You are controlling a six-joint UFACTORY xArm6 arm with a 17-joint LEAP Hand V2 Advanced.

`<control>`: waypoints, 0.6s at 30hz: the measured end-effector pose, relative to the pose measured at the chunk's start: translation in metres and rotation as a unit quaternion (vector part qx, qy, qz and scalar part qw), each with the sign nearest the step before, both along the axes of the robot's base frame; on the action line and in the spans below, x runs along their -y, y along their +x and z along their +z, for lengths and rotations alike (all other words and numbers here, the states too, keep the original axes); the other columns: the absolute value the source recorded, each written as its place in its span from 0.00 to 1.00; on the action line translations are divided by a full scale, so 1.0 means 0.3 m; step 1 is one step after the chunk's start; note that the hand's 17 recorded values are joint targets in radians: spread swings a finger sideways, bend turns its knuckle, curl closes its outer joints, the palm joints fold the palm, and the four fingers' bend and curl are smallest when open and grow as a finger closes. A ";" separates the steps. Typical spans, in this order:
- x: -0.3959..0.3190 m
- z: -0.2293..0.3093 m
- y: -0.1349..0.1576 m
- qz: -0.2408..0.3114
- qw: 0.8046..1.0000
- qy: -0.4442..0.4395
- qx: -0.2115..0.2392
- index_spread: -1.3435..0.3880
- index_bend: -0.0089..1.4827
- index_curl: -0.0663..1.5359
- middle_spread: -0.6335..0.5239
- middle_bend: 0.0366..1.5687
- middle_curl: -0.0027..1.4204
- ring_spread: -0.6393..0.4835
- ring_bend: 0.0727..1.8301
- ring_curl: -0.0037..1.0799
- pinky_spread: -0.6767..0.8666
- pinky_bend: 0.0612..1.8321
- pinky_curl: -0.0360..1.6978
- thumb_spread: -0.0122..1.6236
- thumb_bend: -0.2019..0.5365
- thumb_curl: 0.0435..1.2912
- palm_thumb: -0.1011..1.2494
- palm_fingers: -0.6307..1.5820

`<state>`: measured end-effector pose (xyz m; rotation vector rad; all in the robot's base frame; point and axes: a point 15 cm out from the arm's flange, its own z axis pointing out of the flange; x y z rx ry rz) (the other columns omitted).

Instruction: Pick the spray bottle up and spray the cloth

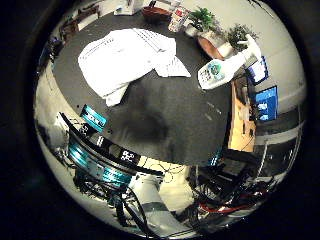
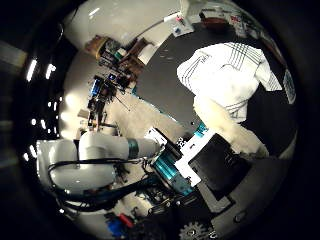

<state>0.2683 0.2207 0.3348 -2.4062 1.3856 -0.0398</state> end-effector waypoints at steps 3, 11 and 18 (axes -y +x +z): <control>-0.002 0.002 0.002 -0.002 1.000 0.001 -0.001 0.49 0.14 0.26 0.48 0.10 0.18 0.73 0.13 0.18 0.79 0.29 0.07 0.58 0.24 0.42 0.68 0.49; -0.007 0.000 -0.006 0.002 1.000 0.000 -0.001 0.48 0.14 0.26 0.48 0.10 0.18 0.73 0.13 0.18 0.79 0.30 0.07 0.59 0.24 0.42 0.68 0.49; -0.005 0.001 -0.003 0.000 1.000 0.001 0.000 0.48 0.14 0.26 0.48 0.10 0.18 0.73 0.13 0.18 0.80 0.30 0.07 0.59 0.24 0.42 0.68 0.49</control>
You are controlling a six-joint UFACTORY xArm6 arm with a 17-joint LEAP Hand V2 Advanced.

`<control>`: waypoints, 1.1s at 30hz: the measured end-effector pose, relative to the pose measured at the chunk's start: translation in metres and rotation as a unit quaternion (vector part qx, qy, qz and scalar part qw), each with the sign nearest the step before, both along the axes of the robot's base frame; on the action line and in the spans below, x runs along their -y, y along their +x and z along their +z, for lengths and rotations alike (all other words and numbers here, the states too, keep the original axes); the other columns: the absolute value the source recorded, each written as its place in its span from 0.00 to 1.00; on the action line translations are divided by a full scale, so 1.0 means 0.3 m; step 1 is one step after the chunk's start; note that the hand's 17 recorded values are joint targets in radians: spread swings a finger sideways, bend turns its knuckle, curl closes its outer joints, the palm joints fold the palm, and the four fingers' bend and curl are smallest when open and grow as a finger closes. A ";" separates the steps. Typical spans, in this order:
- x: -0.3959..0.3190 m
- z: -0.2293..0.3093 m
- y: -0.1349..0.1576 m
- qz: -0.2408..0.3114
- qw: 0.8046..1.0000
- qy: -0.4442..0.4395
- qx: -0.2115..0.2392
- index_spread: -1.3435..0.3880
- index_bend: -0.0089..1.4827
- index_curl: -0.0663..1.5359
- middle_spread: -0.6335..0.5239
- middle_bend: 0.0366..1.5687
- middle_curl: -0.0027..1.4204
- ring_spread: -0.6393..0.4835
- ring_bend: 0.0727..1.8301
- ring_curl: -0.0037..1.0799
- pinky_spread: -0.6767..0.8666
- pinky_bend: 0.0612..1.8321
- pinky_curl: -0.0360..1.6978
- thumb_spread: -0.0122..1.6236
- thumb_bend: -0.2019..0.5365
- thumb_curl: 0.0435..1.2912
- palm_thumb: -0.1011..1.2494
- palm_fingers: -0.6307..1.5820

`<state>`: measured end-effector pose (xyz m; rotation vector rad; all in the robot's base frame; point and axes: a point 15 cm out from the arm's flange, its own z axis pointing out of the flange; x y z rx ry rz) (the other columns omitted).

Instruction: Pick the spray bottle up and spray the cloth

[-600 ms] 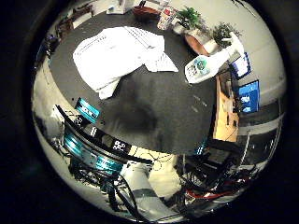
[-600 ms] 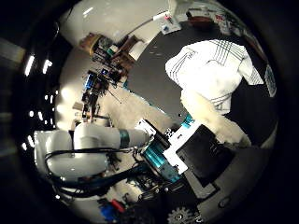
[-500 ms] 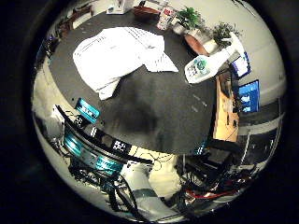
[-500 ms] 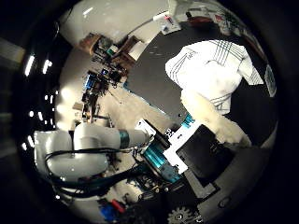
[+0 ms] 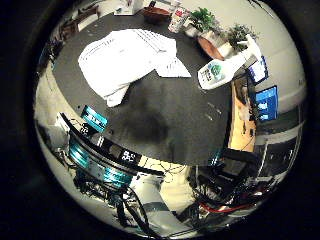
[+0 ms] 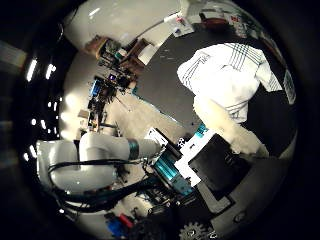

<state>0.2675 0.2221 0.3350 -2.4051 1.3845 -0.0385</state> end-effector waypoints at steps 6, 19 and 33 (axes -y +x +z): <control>0.017 0.031 -0.002 -0.005 1.000 0.006 0.010 0.49 0.13 0.26 0.48 0.10 0.18 0.74 0.14 0.18 0.80 0.30 0.07 0.59 0.24 0.42 0.66 0.49; 0.103 0.253 -0.002 -0.037 0.993 0.060 0.091 0.55 0.11 0.23 0.59 0.09 0.18 0.78 0.14 0.18 0.81 0.38 0.10 0.63 0.20 0.33 0.45 0.40; 0.127 0.475 -0.018 -0.017 0.972 0.135 0.194 0.69 0.11 0.20 0.76 0.07 0.14 0.89 0.11 0.20 0.80 0.42 0.15 0.57 0.22 0.23 0.22 0.23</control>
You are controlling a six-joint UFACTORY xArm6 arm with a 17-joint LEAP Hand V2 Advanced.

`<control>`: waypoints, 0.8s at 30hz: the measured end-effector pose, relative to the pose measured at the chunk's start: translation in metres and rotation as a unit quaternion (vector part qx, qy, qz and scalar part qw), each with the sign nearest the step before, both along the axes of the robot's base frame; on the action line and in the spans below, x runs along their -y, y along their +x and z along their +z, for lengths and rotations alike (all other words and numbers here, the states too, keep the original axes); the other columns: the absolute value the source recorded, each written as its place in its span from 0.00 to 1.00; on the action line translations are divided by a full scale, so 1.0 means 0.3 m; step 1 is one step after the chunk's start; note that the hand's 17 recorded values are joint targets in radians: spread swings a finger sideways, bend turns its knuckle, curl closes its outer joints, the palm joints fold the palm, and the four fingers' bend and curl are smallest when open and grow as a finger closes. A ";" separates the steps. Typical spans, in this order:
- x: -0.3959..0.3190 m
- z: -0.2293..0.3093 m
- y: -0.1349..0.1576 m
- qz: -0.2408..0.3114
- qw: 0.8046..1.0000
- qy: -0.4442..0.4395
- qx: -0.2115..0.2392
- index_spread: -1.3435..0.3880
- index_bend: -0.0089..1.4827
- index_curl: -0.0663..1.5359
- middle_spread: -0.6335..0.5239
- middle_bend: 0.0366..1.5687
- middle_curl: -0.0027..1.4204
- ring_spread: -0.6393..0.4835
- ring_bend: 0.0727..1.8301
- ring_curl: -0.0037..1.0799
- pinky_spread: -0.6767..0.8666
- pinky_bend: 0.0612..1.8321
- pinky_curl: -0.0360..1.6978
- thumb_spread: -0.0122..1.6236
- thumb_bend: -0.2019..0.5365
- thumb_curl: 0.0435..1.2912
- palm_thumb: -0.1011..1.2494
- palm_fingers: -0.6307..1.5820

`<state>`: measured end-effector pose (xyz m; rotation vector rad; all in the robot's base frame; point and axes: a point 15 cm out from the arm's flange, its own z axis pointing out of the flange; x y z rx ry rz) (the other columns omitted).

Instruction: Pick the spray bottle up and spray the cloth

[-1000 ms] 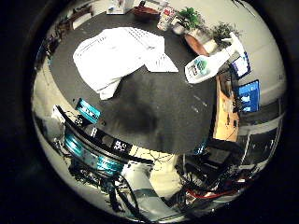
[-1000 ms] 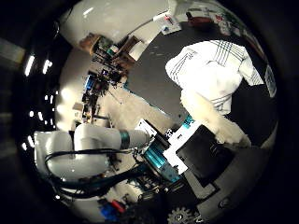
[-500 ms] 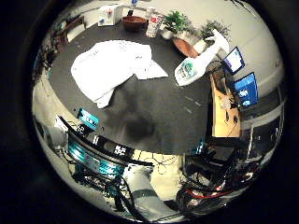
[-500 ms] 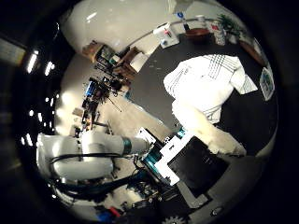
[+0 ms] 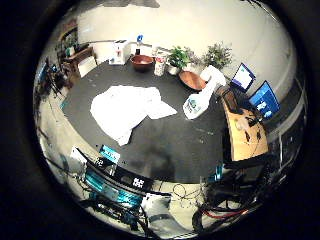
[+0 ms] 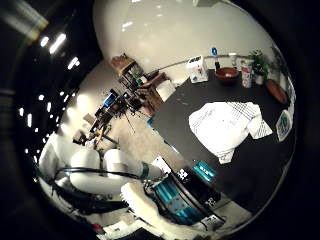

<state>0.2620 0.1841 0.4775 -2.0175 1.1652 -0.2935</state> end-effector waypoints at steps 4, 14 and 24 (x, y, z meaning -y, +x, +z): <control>0.033 0.029 0.014 -0.012 1.000 0.009 0.014 0.70 0.10 0.19 0.78 0.06 0.12 0.91 0.10 0.20 0.80 0.41 0.16 0.55 0.22 0.23 0.20 0.22; 0.230 0.062 0.113 -0.099 0.993 0.022 0.056 0.70 0.11 0.19 0.77 0.08 0.11 0.90 0.09 0.22 0.82 0.41 0.17 0.55 0.23 0.23 0.23 0.25; 0.449 0.024 0.226 -0.194 0.979 0.005 0.062 0.70 0.11 0.19 0.76 0.08 0.13 0.89 0.10 0.23 0.83 0.43 0.18 0.56 0.23 0.23 0.24 0.26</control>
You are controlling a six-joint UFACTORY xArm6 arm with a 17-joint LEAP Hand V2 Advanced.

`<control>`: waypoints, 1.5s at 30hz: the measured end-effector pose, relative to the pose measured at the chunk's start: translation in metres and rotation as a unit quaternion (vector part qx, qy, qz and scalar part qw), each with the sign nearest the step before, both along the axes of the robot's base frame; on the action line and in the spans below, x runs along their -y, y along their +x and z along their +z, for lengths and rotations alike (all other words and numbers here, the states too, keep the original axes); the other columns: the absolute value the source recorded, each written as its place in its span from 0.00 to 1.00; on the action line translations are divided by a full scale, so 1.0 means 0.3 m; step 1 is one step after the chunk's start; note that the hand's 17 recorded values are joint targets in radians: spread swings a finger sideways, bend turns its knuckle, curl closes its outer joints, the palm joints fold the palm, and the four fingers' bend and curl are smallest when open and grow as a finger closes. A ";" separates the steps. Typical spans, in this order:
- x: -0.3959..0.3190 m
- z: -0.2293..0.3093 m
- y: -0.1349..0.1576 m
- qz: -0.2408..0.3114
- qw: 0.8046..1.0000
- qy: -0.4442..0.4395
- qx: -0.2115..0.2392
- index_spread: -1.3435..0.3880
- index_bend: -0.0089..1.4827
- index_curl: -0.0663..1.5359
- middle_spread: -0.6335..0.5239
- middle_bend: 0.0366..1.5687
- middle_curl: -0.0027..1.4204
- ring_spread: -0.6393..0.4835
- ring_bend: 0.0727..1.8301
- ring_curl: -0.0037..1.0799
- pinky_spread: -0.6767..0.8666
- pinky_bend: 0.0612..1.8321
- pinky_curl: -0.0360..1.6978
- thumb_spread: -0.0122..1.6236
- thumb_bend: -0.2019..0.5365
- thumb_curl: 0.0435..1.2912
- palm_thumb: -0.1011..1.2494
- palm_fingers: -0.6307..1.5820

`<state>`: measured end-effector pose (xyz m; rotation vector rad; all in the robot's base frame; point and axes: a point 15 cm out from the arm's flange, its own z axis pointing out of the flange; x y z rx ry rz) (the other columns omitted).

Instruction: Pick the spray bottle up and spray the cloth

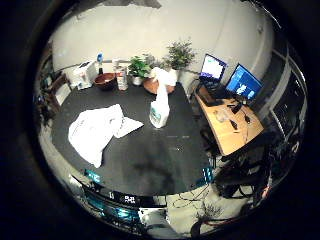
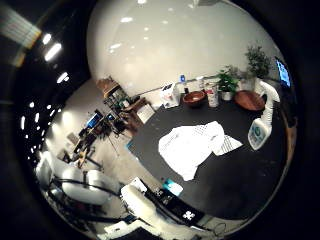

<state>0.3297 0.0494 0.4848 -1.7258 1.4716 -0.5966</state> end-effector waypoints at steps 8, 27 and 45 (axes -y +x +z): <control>0.056 -0.036 0.045 -0.024 0.998 0.056 0.000 0.72 0.11 0.20 0.78 0.08 0.14 0.90 0.11 0.24 0.84 0.47 0.19 0.57 0.23 0.23 0.25 0.27; 0.265 -0.297 0.195 -0.040 0.970 0.233 -0.048 0.75 0.11 0.21 0.79 0.10 0.18 0.91 0.14 0.25 0.86 0.53 0.18 0.58 0.23 0.23 0.23 0.28; 0.640 -0.417 0.284 -0.081 0.945 0.308 -0.078 0.75 0.12 0.21 0.79 0.09 0.19 0.92 0.12 0.24 0.85 0.51 0.16 0.59 0.23 0.23 0.26 0.27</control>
